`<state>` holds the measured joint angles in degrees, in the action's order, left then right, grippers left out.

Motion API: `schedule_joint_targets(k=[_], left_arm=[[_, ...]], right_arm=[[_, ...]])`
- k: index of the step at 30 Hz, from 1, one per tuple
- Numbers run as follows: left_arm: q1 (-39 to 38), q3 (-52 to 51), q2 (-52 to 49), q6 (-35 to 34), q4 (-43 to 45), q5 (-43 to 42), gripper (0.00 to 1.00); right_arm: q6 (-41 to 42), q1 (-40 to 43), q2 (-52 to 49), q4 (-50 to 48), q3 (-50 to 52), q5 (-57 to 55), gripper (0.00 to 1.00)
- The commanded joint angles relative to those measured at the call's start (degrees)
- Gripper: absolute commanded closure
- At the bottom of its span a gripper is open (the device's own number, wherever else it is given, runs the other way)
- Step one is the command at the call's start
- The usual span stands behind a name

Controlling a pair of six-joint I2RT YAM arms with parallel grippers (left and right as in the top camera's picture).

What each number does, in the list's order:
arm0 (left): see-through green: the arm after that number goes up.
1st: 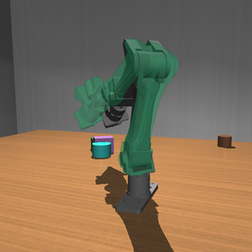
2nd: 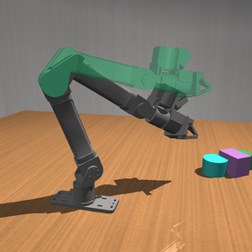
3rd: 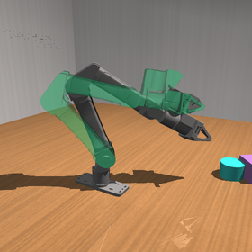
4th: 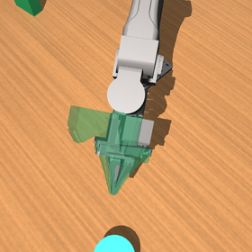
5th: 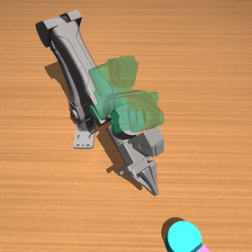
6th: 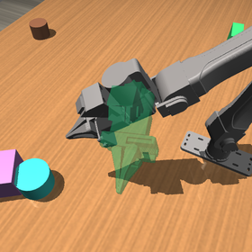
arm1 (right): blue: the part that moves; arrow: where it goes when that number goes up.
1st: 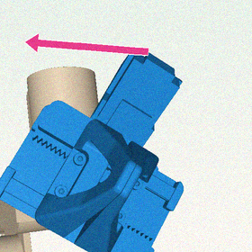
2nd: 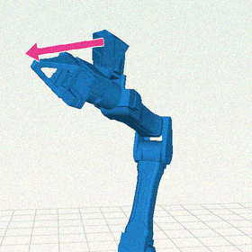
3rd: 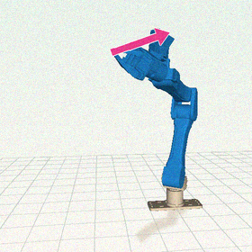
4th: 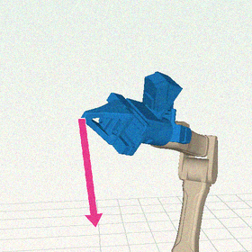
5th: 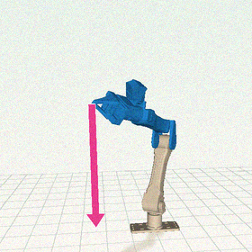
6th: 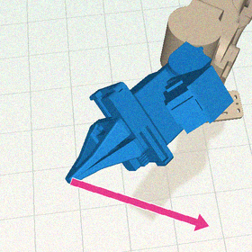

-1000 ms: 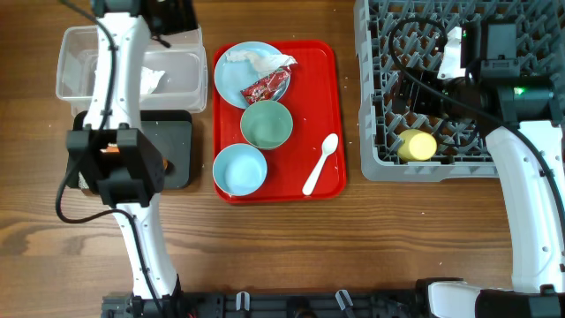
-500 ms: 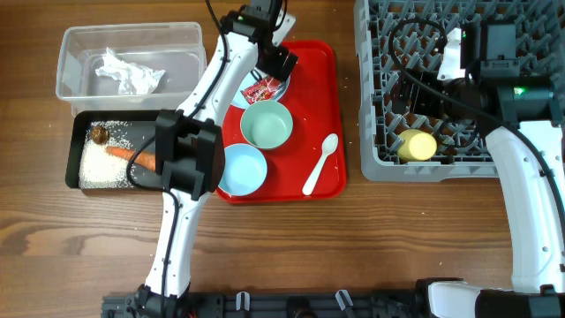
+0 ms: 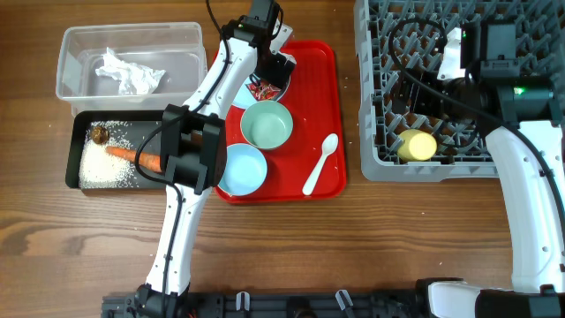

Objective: Sort waste into correct bins and load items into the dishwasher rack
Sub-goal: 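Reach the left gripper back to the plate and grasp the red wrapper, then carry the red wrapper to the clear bin and release it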

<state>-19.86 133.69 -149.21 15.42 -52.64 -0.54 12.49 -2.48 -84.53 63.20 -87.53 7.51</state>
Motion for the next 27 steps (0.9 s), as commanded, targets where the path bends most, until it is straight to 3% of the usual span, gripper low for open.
schedule_joint_targets(k=[1, 6, 7, 13, 20, 24, 27], left_arm=[[0.11, -0.57, -3.41, 0.87, -0.68, 0.37, 0.26], [0.15, -0.57, -3.39, 0.79, -1.86, 0.37, 0.9], [0.15, -0.55, -3.37, 0.5, -2.49, 0.35, 0.96], [0.52, 0.24, 0.7, -4.07, -6.49, 1.68, 0.96], [2.56, 0.7, 14.91, -12.17, -8.31, 5.97, 0.96], [5.62, 0.7, 22.12, -17.68, -10.73, 12.41, 0.96], [9.53, 0.7, 23.45, -20.13, -13.88, 12.63, 0.96]], right_arm=[[-0.52, -0.24, -0.48, -0.13, -0.11, 0.68, 0.0], [-0.55, -0.24, -0.48, -0.17, -0.11, 0.66, 0.0], [-0.52, -0.24, -0.48, -0.17, -0.11, 0.66, 0.0], [-0.55, -0.24, -0.48, -0.72, -0.11, 0.68, 0.0], [-0.52, -0.24, -0.48, -0.81, -0.11, 0.7, 0.0], [-0.52, -0.24, -0.48, -1.05, -0.11, 0.7, 0.0], [-0.5, -0.24, -0.48, -1.07, -0.11, 0.7, 0.0]])
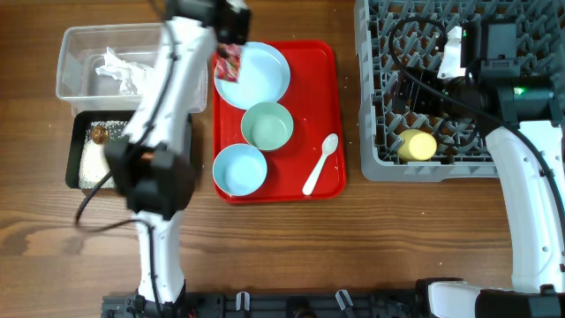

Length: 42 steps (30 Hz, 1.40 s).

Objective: Sort waste into correct bins and load items into the dishwasher rack
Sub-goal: 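Carry the red wrapper to the clear bin and release it, then retract the left arm and reach the right gripper to the green bowl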

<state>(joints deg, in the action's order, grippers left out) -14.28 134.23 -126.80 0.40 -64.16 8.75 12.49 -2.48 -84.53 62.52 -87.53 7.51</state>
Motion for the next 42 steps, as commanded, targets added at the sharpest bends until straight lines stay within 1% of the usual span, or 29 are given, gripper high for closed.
schedule_joint_targets(k=[1, 3, 5, 7, 9, 11, 12, 13, 14, 15, 16, 17, 19, 22, 24, 26, 30, 33, 36, 38, 39, 42], left_arm=[[5.68, 0.02, 1.03, -6.05, -3.67, 3.32, 0.96], [9.42, -1.64, 0.96, -9.94, -4.9, 3.15, 0.96], [12.31, -3.28, 0.66, -11.39, -3.82, 1.07, 0.96], [14.75, -5.27, 0.22, -11.39, -1.31, -2.19, 0.9], [16.92, -7.96, 0.02, -11.69, 2.01, -3.34, 0.83], [18.25, -10.67, -0.02, -13.29, 5.53, -3.37, 0.67], [18.73, -12.15, -0.09, -14.82, 7.39, -3.39, 0.52], [19.04, -13.64, -0.09, -15.54, 8.9, -3.37, 0.32], [19.23, -14.47, -0.09, -15.93, 9.7, -3.48, 0.18], [19.23, -14.58, -0.09, -15.91, 9.75, -3.56, 0.08], [19.23, -14.58, -0.09, -15.91, 9.73, -3.58, 0.02], [19.19, -14.58, -0.07, -15.89, 9.73, -3.61, 0.0], [18.99, -14.56, -0.04, -15.91, 9.53, -4.02, 0.0], [19.02, -14.56, 0.96, -15.87, 8.85, -8.41, 0.0], [19.02, -14.56, 3.21, -15.87, 8.17, -9.03, 0.0], [18.99, -14.56, 6.54, -15.87, 7.76, -10.56, 0.0], [18.97, -14.56, 14.78, -15.85, 5.64, -16.37, 0.0], [18.18, -14.56, 20.09, -15.47, 2.03, -17.29, 0.0], [15.72, -14.56, 22.14, -11.69, -3.26, -18.18, 0.0], [13.25, -14.62, 21.86, -5.6, -7.37, -23.63, 0.0], [11.82, -14.91, 21.62, -3.19, -9.18, -25.03, 0.0], [6.43, -17.09, 21.03, 0.92, -12.76, -24.52, 0.01]], right_arm=[[-0.5, -0.24, -0.48, -0.42, -0.11, 0.7, 0.0], [-0.5, -0.24, -0.48, -0.52, -0.11, 0.7, 0.0], [-0.48, -0.24, -0.48, -0.76, -0.11, 0.72, 0.0], [-0.46, -0.24, -0.48, -1.01, -0.11, 0.74, 0.0], [-0.44, -0.24, -0.48, -1.11, -0.11, 1.27, 0.0], [-0.42, -0.24, -0.48, -1.07, -0.11, 1.62, 0.0], [-0.44, -0.24, -0.48, -0.96, -0.11, 1.6, 0.0], [-0.44, -0.24, -0.48, -0.79, -0.11, 1.6, 0.0], [-0.42, -0.24, -0.48, -0.59, -0.11, 1.6, 0.0], [-0.42, -0.24, -0.48, -0.5, -0.11, 1.6, 0.0], [-0.44, -0.24, -0.48, -0.46, -0.11, 1.6, 0.0], [-0.46, -0.24, -0.48, -0.37, -0.11, 1.6, 0.0], [-0.48, -0.24, -0.48, -0.28, -0.11, 1.6, 0.0], [-0.52, -0.24, -0.48, -0.35, -0.11, 1.6, 0.0], [-0.98, -0.24, -0.48, -0.22, -0.11, 1.57, 0.0], [-2.08, -0.24, -0.48, 0.55, -0.11, 1.55, 0.0], [-1.99, -0.24, -0.48, 0.46, -0.11, 1.62, 0.0], [-2.01, -0.24, -0.48, -0.35, -0.11, 2.84, 0.0], [-2.01, -0.24, -0.48, -1.2, -0.11, 4.24, 0.0], [-1.97, -0.24, -0.48, -1.36, -0.11, 4.22, 0.0], [-1.9, -0.24, -0.48, -1.51, -0.11, 4.24, 0.0], [-1.86, -0.24, -0.48, -1.84, -0.11, 5.51, 0.0]])
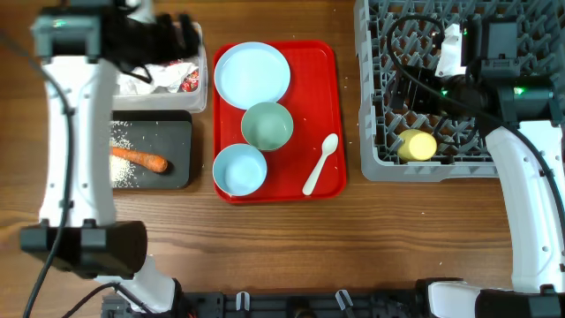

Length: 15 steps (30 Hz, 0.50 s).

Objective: Sort waste into correct bins and load items into the dishwasher rack
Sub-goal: 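Retract the left arm and reach the right gripper to the green bowl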

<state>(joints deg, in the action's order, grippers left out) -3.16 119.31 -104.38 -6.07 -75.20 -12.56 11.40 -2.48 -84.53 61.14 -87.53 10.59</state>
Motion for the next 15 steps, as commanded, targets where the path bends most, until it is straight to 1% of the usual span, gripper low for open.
schedule_joint_targets(k=[1, 9, 12, 15], left_arm=[[-6.95, -4.07, -1.4, 7.37, -1.64, -2.99, 0.0], [-16.79, -15.41, -1.4, 7.32, 2.86, -2.58, 0.0], [-17.97, -17.84, -1.4, 6.01, 4.07, -2.6, 0.0], [-17.99, -17.88, -1.38, 5.6, 4.13, -2.25, 0.0]], right_arm=[[-0.76, -0.24, -0.48, -0.46, -0.11, 2.86, 0.0], [-0.87, -0.24, -0.48, -0.46, -0.11, 3.06, 0.0], [-0.9, -0.26, -0.55, -1.07, -0.11, 5.11, 0.0], [-0.81, -0.59, -1.25, -2.49, -0.11, 9.05, 0.0]])
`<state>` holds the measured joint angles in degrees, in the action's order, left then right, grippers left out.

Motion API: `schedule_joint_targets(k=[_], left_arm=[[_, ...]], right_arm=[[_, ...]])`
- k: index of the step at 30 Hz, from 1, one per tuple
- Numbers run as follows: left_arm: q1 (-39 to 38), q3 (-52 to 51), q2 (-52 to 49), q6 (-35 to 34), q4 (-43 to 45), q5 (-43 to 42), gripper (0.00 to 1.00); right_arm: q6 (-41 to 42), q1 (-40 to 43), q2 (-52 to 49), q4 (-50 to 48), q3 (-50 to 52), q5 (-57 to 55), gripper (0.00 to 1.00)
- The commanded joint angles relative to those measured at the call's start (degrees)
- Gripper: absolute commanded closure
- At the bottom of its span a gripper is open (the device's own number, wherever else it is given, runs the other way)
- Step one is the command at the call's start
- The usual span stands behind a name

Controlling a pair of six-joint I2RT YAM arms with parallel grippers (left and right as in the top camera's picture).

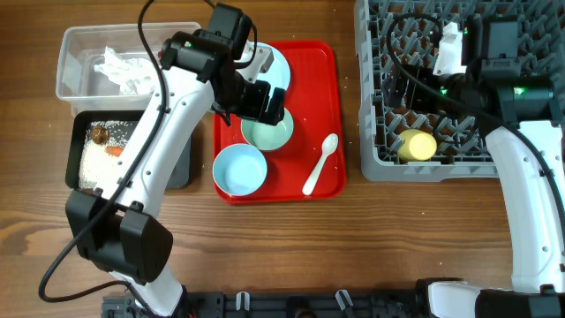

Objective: Sort waste into correct bins and load items into the dishwasher rack
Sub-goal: 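Retract the left arm and reach the right gripper to the green bowl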

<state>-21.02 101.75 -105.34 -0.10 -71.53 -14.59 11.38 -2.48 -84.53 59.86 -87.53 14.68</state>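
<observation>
On the red tray [313, 106] sit a white plate [277, 62], a green bowl [269, 134], a blue bowl [239, 170] and a white spoon [320, 164]. My left gripper [262, 102] hangs over the green bowl's far rim and the plate's near edge. It looks open, with nothing in it. My right gripper [408, 88] reaches into the grey dishwasher rack [371, 132], its fingers lost among the dark tines. A yellow cup [417, 145] lies in the rack. The clear bin [79, 44] holds crumpled white paper [122, 69]. My left arm hides that bin's right end.
A black bin [181, 168] at the left holds rice, a brown lump [98, 133] and a bit of carrot [114, 150]. My left arm crosses over both bins. Bare wood lies in front of the tray and rack.
My left gripper was over the clear bin, where the red wrapper lay. Now it is over the green bowl on the tray. The right arm has not moved.
My left gripper was first on a red wrapper on the white plate. Then it held the wrapper at the tray's left edge. Later the wrapper lay in the clear bin under the gripper. Now the gripper is back over the tray.
</observation>
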Motion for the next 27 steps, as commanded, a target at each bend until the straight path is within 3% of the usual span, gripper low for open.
schedule_joint_targets(k=[1, 4, 8, 14, 20, 27], left_arm=[[0.24, -0.28, -0.35, -1.75, 0.63, 1.95, 0.0], [2.8, -0.28, 0.26, -13.99, 1.25, 13.7, 0.0], [8.35, -0.28, 0.79, -21.11, 1.49, 16.0, 0.0], [15.5, -0.28, 0.74, -21.38, 1.46, 16.0, 0.0], [17.59, -0.28, 0.74, -21.38, 1.49, 15.98, 0.0], [17.59, -0.31, 0.74, -21.38, 1.49, 15.98, 0.0]], right_arm=[[-0.7, -1.25, -1.77, -1.88, -0.11, 6.08, 0.0], [1.42, -5.55, -4.66, -4.33, -0.11, 6.43, 0.0], [5.49, -13.05, -10.34, -10.23, -0.11, 6.1, 0.01], [8.31, -21.73, -23.28, -16.28, -0.11, -1.29, 0.01], [4.46, -22.71, -35.69, -16.15, -0.11, -3.06, 0.01], [0.13, -22.62, -38.66, -16.52, -0.13, -3.54, 0.09]])
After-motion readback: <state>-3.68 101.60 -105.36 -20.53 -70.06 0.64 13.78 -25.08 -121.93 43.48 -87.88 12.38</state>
